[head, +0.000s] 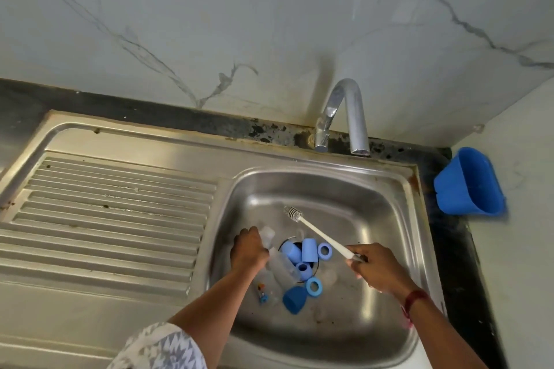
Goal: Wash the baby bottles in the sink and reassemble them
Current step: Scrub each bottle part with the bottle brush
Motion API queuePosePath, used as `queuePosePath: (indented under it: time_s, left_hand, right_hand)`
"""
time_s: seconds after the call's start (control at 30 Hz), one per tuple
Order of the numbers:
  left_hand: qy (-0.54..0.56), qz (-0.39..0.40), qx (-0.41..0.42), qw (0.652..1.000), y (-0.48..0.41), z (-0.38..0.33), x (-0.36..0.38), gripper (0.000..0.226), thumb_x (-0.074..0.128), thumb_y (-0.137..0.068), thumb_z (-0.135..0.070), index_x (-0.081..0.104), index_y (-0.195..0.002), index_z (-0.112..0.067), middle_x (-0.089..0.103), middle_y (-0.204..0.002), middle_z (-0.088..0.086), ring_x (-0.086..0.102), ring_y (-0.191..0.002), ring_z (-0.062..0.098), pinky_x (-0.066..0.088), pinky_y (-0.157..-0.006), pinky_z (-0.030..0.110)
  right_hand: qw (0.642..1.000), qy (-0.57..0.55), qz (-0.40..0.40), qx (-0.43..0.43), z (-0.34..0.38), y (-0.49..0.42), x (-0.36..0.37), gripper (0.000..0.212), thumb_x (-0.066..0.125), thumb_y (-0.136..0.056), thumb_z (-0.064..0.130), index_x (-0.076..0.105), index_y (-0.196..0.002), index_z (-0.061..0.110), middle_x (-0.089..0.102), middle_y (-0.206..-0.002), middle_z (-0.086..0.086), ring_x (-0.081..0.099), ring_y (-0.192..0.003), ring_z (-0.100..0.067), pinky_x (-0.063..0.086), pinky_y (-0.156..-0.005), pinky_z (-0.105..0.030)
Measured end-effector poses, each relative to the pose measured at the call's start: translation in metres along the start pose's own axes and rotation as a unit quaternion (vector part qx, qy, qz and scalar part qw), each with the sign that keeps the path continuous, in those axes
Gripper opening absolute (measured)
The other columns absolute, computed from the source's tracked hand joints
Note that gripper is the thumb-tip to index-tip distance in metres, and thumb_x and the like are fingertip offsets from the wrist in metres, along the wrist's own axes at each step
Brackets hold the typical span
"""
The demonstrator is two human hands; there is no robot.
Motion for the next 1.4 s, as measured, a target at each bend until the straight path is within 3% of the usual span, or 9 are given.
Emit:
queuePosePath:
  time_s: [0.23, 0.33, 0.47, 0.63, 0.77, 0.9, 1.03, 1.23, 1.4]
  left_hand:
    - [-0.042, -0.008, -0.002, 0.999, -0.01, 0.0, 0.0, 0.041, 0.068, -0.081, -0.024, 0.051, -0.117, -0.014, 0.056, -0.123, 0.009, 0.054, -0.116, 0.027, 0.049, -0.085, 0.032]
    - [0.041, -0.042, 0.002, 0.998, -0.006, -0.009, -0.015, 0.051, 0.075, -0.073, -0.032, 0.051, -0.113, -0.014, 0.061, -0.11, 0.004, 0.06, -0.102, 0.024, 0.046, -0.07, 0.027]
    - [0.185, -0.071, -0.012, 0.98, 0.011, -0.021, -0.036, 0.053, 0.079, -0.07, -0.035, 0.044, -0.106, -0.016, 0.053, -0.094, -0.004, 0.055, -0.081, 0.017, 0.036, -0.052, 0.023]
    - [0.549, 0.002, -0.084, 0.832, 0.033, -0.017, -0.05, 0.033, 0.079, -0.081, -0.02, 0.053, -0.1, -0.017, 0.056, -0.106, 0.01, 0.06, -0.085, 0.022, 0.059, -0.073, 0.041]
    - [0.64, 0.023, -0.086, 0.763, 0.045, -0.002, -0.065, 0.031, 0.078, -0.082, -0.017, 0.06, -0.106, -0.018, 0.06, -0.119, 0.012, 0.061, -0.103, 0.027, 0.059, -0.07, 0.038]
    - [0.639, -0.009, -0.044, 0.768, 0.059, 0.004, -0.078, 0.035, 0.078, -0.082, -0.021, 0.055, -0.108, -0.016, 0.062, -0.124, 0.018, 0.062, -0.096, 0.027, 0.053, -0.062, 0.03]
    - [0.671, -0.041, -0.024, 0.74, 0.071, 0.005, -0.084, 0.034, 0.077, -0.083, -0.028, 0.047, -0.097, -0.018, 0.064, -0.114, 0.016, 0.065, -0.089, 0.029, 0.053, -0.061, 0.029]
    - [0.697, -0.051, -0.009, 0.715, 0.076, 0.004, -0.091, 0.037, 0.077, -0.08, -0.038, 0.05, -0.1, -0.022, 0.064, -0.113, 0.019, 0.065, -0.08, 0.027, 0.052, -0.055, 0.027]
    - [0.699, -0.066, -0.003, 0.712, 0.075, -0.001, -0.099, 0.04, 0.076, -0.075, -0.043, 0.056, -0.101, -0.022, 0.065, -0.113, 0.019, 0.065, -0.08, 0.027, 0.051, -0.053, 0.025]
  right_hand:
    - [0.998, 0.046, 0.033, -0.018, 0.001, -0.008, -0.002, 0.021, 0.058, -0.094, 0.014, 0.073, -0.108, 0.019, 0.068, -0.074, -0.006, 0.06, -0.066, -0.015, 0.046, -0.057, -0.019]
    - [0.997, 0.066, 0.018, -0.026, -0.001, -0.011, -0.012, 0.02, 0.061, -0.093, 0.016, 0.072, -0.11, 0.017, 0.072, -0.084, -0.009, 0.067, -0.079, -0.024, 0.053, -0.073, -0.032]
    - [0.997, 0.063, -0.024, -0.043, 0.002, -0.003, -0.033, 0.032, 0.067, -0.09, 0.02, 0.069, -0.122, 0.028, 0.069, -0.083, 0.011, 0.065, -0.077, -0.006, 0.052, -0.072, -0.021]
    - [0.994, 0.068, -0.048, -0.07, 0.009, 0.012, -0.055, 0.034, 0.069, -0.09, 0.021, 0.068, -0.124, 0.024, 0.073, -0.098, 0.007, 0.068, -0.084, -0.005, 0.054, -0.079, -0.022]
    - [0.986, 0.108, -0.054, -0.117, 0.027, 0.03, -0.064, 0.04, 0.066, -0.092, 0.027, 0.062, -0.131, 0.023, 0.07, -0.121, 0.003, 0.065, -0.108, -0.008, 0.047, -0.093, -0.019]
    - [0.979, 0.13, -0.072, -0.14, 0.04, 0.044, -0.068, 0.036, 0.064, -0.094, 0.028, 0.062, -0.13, 0.025, 0.073, -0.097, 0.012, 0.066, -0.086, -0.001, 0.048, -0.08, -0.011]
    - [0.979, 0.123, -0.085, -0.142, 0.043, 0.055, -0.071, 0.025, 0.065, -0.094, 0.02, 0.073, -0.086, -0.003, 0.05, -0.045, 0.031, 0.055, -0.053, 0.01, 0.04, -0.057, -0.006]
    - [0.977, 0.094, -0.064, -0.178, 0.048, 0.065, -0.077, 0.017, 0.065, -0.094, 0.023, 0.073, -0.109, 0.025, 0.053, -0.044, 0.026, 0.055, -0.051, 0.008, 0.042, -0.061, -0.011]
    - [0.972, 0.111, -0.055, -0.198, 0.048, 0.058, -0.082, 0.034, 0.065, -0.094, 0.018, 0.065, -0.127, 0.016, 0.052, -0.043, 0.026, 0.053, -0.05, 0.012, 0.04, -0.056, -0.007]
Point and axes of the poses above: each hand's wrist, its own y-axis away from the middle knuckle, its own x-axis out of the palm, z = x × y, the point moved 5 cm from there along -y, towards the middle knuckle
